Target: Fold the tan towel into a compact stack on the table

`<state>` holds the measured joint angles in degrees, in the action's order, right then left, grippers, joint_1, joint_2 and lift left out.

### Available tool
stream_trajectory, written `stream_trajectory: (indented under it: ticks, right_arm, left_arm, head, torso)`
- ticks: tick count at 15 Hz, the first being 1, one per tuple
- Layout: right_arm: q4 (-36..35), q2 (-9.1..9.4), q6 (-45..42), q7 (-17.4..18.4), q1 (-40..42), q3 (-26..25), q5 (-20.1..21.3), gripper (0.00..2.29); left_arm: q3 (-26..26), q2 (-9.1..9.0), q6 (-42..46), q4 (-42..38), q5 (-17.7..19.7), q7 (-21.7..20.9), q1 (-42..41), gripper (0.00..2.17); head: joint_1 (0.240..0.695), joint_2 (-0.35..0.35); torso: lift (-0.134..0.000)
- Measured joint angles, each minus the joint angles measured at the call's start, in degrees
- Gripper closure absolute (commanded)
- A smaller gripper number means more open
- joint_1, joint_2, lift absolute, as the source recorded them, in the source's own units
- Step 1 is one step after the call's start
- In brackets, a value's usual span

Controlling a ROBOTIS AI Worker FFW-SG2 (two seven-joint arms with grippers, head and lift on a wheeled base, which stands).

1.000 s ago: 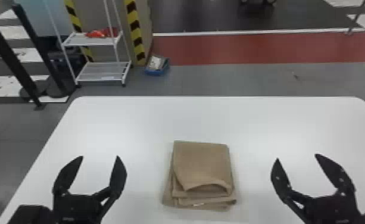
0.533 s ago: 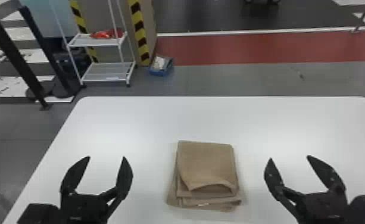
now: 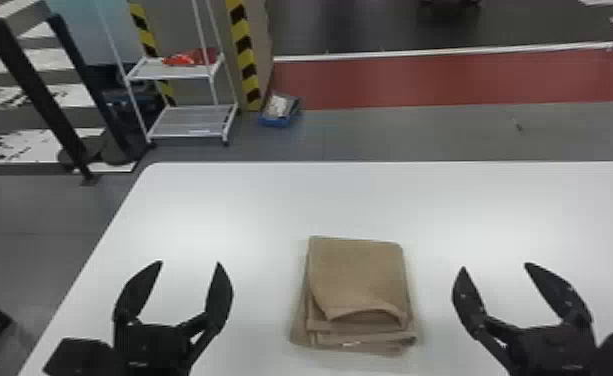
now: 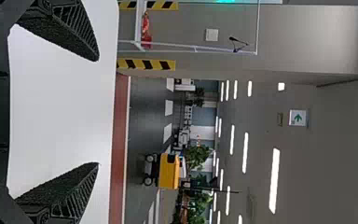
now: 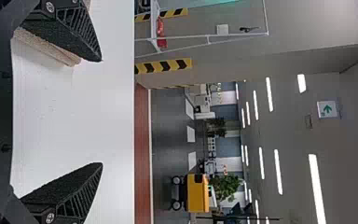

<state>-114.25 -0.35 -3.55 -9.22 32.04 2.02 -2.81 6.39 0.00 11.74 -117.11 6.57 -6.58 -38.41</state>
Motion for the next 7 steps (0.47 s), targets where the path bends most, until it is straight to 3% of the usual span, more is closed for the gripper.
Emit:
stream_trajectory:
  ticks: [7]
  right_arm:
    - [0.1,0.05,0.1,0.0,0.0,0.1,0.0,0.09]
  left_arm:
    - [0.0,0.00,-0.5,-0.1,0.0,-0.3,0.2,0.08]
  head:
    - [0.695,0.130]
  torso:
    - [-0.113]
